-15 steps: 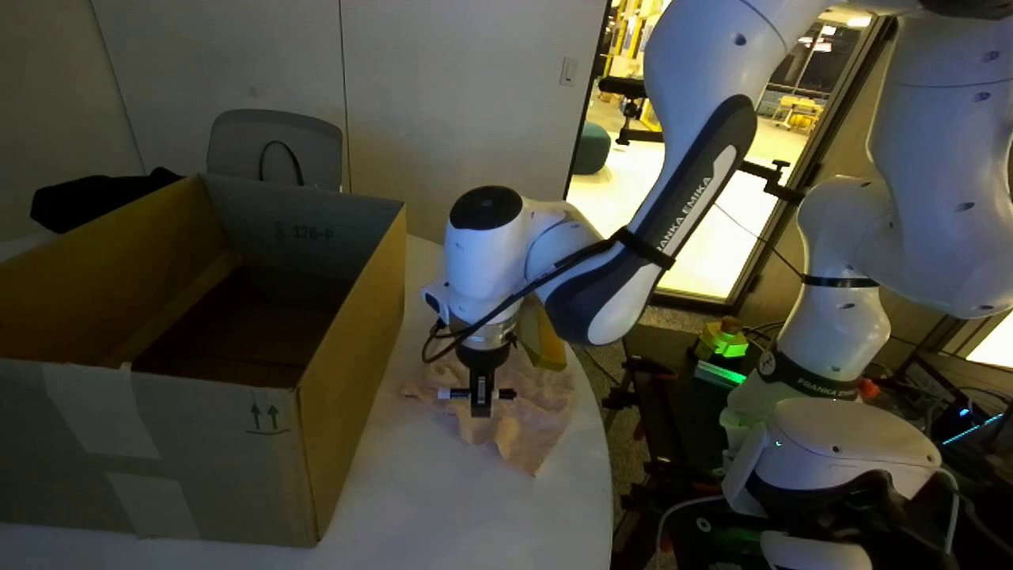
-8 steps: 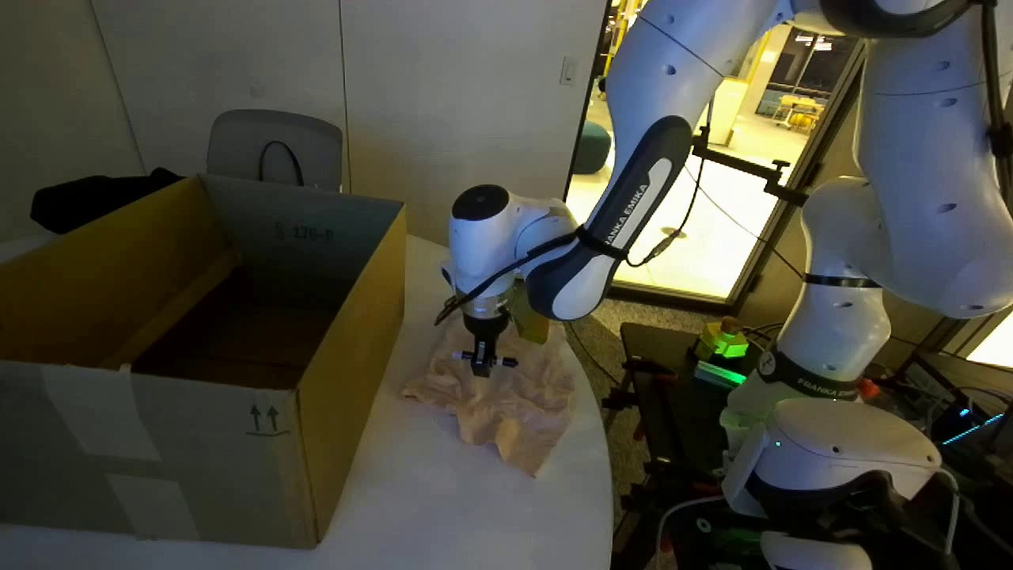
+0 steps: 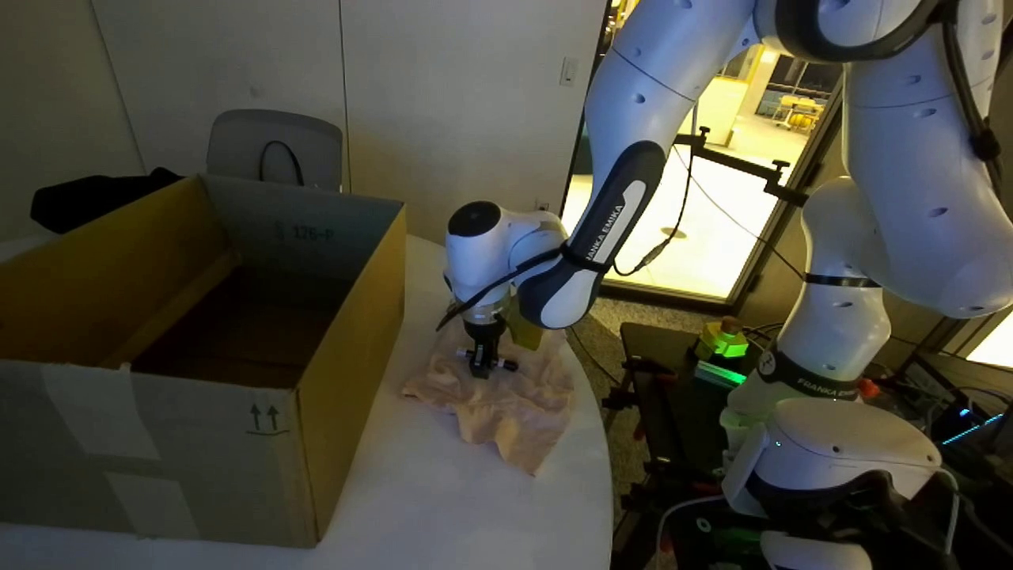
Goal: Put the marker on the shirt, fold the shirt, and then put the folded shirt in the box
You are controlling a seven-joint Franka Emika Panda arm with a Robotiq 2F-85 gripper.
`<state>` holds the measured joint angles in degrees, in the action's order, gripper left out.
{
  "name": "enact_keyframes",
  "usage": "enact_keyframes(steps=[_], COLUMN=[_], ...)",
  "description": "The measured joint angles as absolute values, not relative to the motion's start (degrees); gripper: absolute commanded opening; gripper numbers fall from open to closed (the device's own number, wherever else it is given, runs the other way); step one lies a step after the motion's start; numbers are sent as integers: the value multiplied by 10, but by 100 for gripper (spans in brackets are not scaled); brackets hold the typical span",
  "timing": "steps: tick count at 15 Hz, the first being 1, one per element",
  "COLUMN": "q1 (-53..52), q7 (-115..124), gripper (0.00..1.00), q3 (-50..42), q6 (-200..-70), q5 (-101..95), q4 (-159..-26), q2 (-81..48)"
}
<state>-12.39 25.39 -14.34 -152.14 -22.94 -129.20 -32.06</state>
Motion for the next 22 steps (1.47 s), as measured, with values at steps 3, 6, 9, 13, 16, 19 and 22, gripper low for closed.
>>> enact_keyframes(steps=[3,6,9,13,16,19,22], q1=[-124,-127,-137,-156,-162,-162,-164], q7=[258,260,261,267,267,267,268], gripper=[85,100,100,99,100,100,100], q3=[-150,-160,-164,-163,-152,-121,-78], q6=[-1522,-1523,-1525,-1534,-1545,-1549,-1555], q5=[-229,-230,-238,-264,-280,-282,-281], q4=[-1290,-1293,-1311,-1356,-1392,-1419,-1432], q2=[-320,-312,-286,-228,-186,-162,-160])
